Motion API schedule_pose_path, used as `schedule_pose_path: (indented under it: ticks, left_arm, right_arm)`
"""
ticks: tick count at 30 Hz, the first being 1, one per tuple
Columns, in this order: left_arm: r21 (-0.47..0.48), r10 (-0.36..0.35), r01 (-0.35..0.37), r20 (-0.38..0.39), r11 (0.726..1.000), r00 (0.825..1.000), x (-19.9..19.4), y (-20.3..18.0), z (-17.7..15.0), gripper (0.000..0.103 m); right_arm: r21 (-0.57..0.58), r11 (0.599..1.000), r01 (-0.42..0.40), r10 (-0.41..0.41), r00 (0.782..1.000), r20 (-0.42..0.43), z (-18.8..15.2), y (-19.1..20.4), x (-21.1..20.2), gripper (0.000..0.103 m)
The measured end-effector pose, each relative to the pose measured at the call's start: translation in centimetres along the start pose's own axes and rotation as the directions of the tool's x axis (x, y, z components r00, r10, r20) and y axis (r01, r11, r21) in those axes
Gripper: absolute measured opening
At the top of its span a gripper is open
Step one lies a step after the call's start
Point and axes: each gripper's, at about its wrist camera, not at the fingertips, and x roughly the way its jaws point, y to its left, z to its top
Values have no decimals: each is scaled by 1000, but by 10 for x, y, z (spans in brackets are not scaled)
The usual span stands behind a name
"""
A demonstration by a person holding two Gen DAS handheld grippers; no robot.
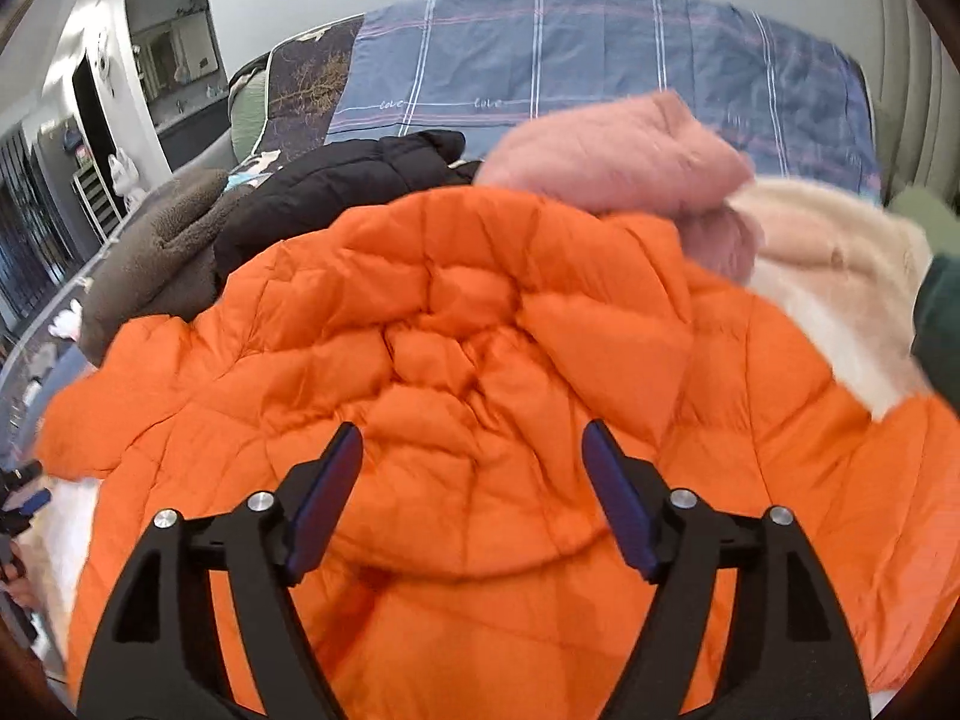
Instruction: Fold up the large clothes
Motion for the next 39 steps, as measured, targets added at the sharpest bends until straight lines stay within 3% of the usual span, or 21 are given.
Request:
schedule_pose_path:
  ticks: [5,8,10,12,14,18,22,24,27,28,30,31,32,33,35,38,39]
  left_arm:
    - [-121,20,-17,16,992,1000,19,9,6,86]
    - [-121,18,-12,46,993,999,27,2,19,85]
    - [-118,23,-15,61,993,998,28,2,27,70]
    - [-98,29,-21,80,995,996,24,-4,32,26]
    - [-73,12,-4,106,997,994,12,-18,35,14]
    - [122,-59,34,207,992,977,-30,-81,20,14]
    - [342,-214,123,244,932,946,-64,-174,-2,14]
    - [439,-283,162,226,884,932,-70,-220,-14,14]
    - [600,-376,215,155,770,914,-68,-303,-46,14]
    - [662,-401,233,111,712,910,-62,-336,-66,14]
    - [742,-409,246,42,623,911,-47,-380,-99,15]
    - [782,-399,254,-8,568,917,-33,-404,-124,16]
    - [807,-383,268,-57,526,922,-20,-418,-144,26]
    - [827,-358,282,-106,486,928,-5,-429,-164,42]
    - [865,-272,275,-169,420,947,28,-441,-209,59]
    - [911,-157,258,-217,322,963,60,-437,-257,60]
    - [917,-139,250,-217,309,966,64,-433,-261,61]
  right_arm:
    - [20,999,49,-46,992,-115,-28,2,58,89]
    - [39,999,26,-23,996,-85,-29,-1,58,93]
    - [47,999,14,-10,997,-82,-30,-3,59,94]
    - [53,999,6,-1,997,-78,-29,-5,57,94]
    - [62,998,-5,9,997,-71,-31,-10,55,94]
    - [92,996,-21,28,997,-72,-31,-21,43,94]
    - [161,985,-68,77,996,-53,-32,-37,15,94]
    - [194,977,-93,97,995,-15,-34,-52,-3,94]
    - [226,972,-68,64,998,28,-44,-76,-19,94]
    - [244,968,-54,46,998,38,-50,-85,-21,94]
    - [296,955,-36,22,998,52,-64,-102,-20,94]
    - [339,939,-48,29,998,60,-75,-113,-16,94]
    - [360,930,-71,50,996,69,-83,-121,-15,94]
    - [370,925,-89,65,995,77,-88,-122,-15,94]
    - [367,925,-98,66,993,99,-88,-121,-20,94]
    - [346,934,-89,63,994,87,-87,-118,-18,96]
    - [342,936,-90,65,994,83,-87,-116,-17,98]
